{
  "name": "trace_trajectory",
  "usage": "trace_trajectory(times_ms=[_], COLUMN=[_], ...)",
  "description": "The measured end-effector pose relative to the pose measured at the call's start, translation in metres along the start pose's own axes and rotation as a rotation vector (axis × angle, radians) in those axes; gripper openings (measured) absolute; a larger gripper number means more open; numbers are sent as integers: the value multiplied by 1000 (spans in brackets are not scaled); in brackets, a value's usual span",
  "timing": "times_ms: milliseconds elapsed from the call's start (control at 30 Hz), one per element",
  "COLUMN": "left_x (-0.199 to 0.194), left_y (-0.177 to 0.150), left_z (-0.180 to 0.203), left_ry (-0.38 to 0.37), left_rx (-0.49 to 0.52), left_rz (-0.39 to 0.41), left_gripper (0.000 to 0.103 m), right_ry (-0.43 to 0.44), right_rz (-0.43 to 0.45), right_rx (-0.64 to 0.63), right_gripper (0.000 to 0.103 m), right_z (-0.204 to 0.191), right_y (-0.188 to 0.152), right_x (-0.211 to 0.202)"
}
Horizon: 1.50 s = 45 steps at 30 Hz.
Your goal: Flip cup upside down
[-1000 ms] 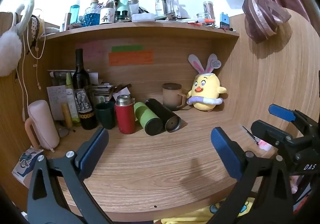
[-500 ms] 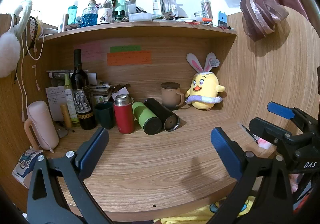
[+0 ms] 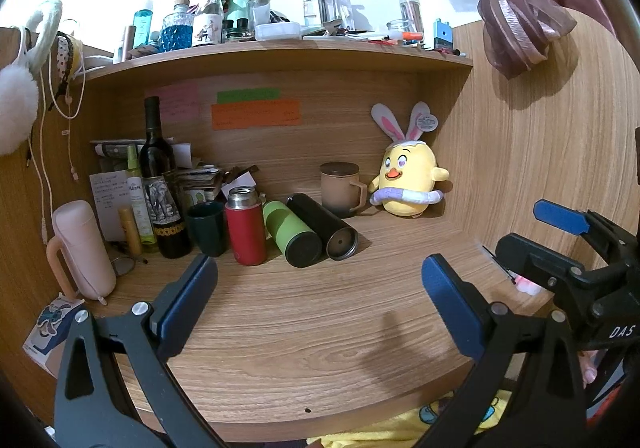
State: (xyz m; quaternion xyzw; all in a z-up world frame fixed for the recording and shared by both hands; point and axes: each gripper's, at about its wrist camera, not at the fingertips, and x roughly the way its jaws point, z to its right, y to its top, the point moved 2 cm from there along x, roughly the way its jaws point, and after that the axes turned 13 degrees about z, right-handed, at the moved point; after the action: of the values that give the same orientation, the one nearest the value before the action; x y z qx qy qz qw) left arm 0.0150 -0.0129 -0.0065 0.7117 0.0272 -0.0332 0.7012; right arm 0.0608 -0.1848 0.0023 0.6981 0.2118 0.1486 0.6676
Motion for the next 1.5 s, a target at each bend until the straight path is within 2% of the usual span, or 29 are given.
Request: trace_trajectory(times_ms=[1133, 1267, 1367, 1500], left_x=[3, 11, 22, 50], left_y=[-6, -11, -16, -23], left_z=[-4, -8, -14, -28], left_ry=[1, 12, 16, 28], left_rx=[0, 1, -14, -54], left_rz=[-17, -36, -62, -120], left_gripper=[103, 103, 103, 103], right_ry=[1, 16, 19, 18], right_rz=[-4, -18, -46, -81], right_rx=[0, 18, 17, 28], right_gripper=[103, 103, 103, 103], right_z=[-3, -4, 1, 9], right_y=[-1, -4, -11, -21], right_x=[5, 9, 27, 48])
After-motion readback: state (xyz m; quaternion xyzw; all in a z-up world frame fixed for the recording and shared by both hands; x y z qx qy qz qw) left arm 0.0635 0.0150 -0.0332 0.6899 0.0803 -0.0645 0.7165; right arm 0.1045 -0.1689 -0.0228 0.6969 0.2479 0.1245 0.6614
